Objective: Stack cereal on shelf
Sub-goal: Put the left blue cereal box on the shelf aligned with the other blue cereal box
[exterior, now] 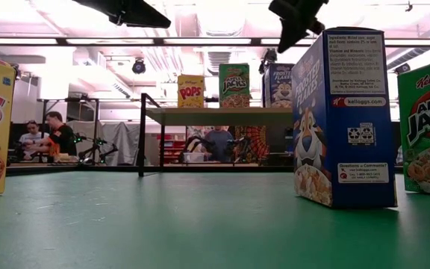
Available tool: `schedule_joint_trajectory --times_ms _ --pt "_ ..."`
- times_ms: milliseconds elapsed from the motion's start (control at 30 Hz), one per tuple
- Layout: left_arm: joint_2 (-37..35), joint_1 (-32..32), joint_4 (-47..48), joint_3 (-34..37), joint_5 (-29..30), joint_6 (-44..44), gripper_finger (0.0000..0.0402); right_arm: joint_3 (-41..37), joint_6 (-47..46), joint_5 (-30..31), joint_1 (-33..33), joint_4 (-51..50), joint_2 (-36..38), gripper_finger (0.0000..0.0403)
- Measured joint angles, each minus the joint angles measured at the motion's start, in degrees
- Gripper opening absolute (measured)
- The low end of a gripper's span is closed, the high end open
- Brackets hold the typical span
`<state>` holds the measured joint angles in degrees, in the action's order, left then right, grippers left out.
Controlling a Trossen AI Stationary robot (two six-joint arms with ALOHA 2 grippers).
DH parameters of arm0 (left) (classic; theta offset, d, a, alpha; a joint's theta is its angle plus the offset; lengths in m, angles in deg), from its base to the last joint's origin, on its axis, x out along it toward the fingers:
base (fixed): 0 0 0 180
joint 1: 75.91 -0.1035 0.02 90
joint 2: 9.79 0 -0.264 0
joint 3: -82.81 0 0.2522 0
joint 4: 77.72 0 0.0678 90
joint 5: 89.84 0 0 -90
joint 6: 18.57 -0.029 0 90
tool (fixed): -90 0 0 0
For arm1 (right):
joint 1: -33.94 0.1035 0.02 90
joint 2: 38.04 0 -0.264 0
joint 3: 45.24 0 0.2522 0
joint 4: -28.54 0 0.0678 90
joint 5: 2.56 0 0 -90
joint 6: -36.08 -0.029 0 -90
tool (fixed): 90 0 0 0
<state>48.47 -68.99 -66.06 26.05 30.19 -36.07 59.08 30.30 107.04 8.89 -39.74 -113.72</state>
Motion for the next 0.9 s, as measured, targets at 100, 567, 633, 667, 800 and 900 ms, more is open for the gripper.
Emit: schedule_joint_trajectory --times_ms 100,567,633,667,800,900 --pt "0.0 0.0 0.0 0.0 0.0 0.0 0.0133 -0.1 0.9 0.0 -0.9 -1.0 0.2 0.0009" --pt "0.0 0.0 0.0 0.0 0.0 0.0 0.0133 -3.2 6.4 -6.7 -0.8 0.0 0.2 0.0009" --pt "0.0 0.0 0.0 0.0 0.0 0.0 0.0133 -3.2 6.8 -8.2 -0.8 -0.1 0.5 0.0009" --pt "0.0 0.0 0.0 0.0 0.0 0.0 0.0133 -3.2 6.9 -9.3 -0.8 -0.2 0.6 0.0009" --pt "0.0 0.0 0.0 0.0 0.0 0.0 0.0133 -3.1 6.9 -17.6 -0.8 -0.6 1.1 0.0009" --pt "0.0 0.0 0.0 0.0 0.0 0.0 0.0133 -3.5 6.9 -18.3 -0.8 -1.0 0.7 0.0009"
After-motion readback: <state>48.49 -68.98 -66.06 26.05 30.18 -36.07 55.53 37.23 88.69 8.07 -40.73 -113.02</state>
